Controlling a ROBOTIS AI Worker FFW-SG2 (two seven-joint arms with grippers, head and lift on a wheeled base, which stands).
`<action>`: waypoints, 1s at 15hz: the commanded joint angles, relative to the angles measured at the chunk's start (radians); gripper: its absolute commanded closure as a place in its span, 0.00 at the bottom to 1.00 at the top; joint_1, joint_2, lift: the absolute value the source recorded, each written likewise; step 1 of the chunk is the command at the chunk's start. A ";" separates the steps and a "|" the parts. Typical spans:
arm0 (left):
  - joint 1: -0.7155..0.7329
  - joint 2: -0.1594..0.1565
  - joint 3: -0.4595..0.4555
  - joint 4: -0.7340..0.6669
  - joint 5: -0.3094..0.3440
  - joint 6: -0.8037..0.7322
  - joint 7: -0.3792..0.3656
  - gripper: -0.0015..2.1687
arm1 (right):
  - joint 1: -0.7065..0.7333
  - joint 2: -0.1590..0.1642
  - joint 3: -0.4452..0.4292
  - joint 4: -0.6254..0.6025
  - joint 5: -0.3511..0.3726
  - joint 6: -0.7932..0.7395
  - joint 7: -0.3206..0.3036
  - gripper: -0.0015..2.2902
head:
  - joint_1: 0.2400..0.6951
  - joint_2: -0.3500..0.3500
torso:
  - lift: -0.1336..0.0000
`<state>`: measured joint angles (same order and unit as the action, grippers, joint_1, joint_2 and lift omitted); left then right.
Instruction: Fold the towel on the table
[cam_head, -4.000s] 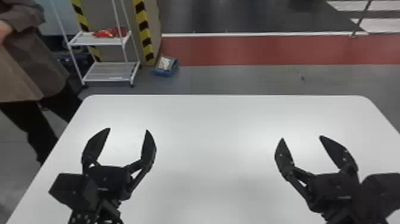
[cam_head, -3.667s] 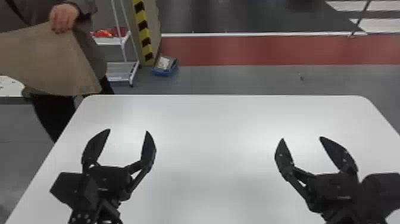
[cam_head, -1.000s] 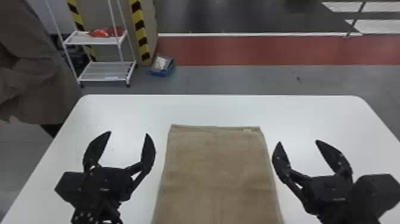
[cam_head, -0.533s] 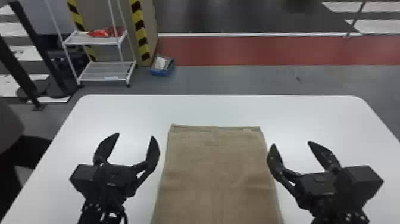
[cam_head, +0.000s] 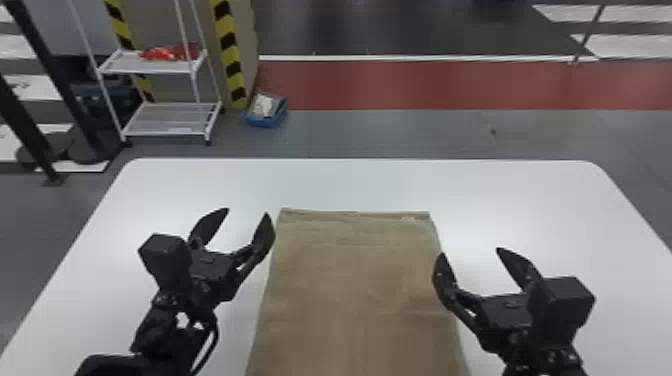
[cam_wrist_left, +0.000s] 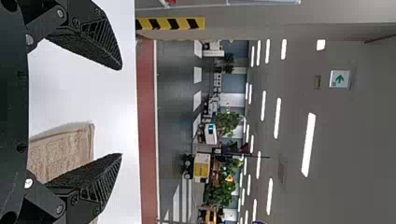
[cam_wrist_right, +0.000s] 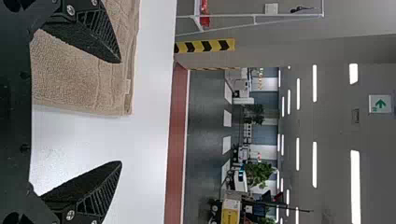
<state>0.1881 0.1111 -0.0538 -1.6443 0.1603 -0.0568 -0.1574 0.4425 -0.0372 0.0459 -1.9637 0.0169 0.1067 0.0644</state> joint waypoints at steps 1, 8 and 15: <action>-0.068 -0.001 0.020 0.055 0.039 0.124 -0.071 0.16 | -0.018 -0.020 0.014 0.026 -0.002 0.000 0.000 0.05 | 1.00 0.51 | 0.14; -0.188 -0.004 0.009 0.248 0.038 0.071 -0.152 0.19 | -0.070 -0.070 0.104 0.108 -0.015 -0.003 0.000 0.05 | 1.00 0.54 | 0.14; -0.219 -0.011 -0.086 0.288 0.007 0.032 -0.131 0.21 | -0.077 -0.078 0.160 0.120 -0.008 -0.021 0.000 0.05 | 1.00 0.55 | 0.14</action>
<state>-0.0145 0.1006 -0.1179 -1.3707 0.1789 -0.0218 -0.2892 0.3667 -0.1120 0.2030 -1.8442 0.0115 0.0862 0.0644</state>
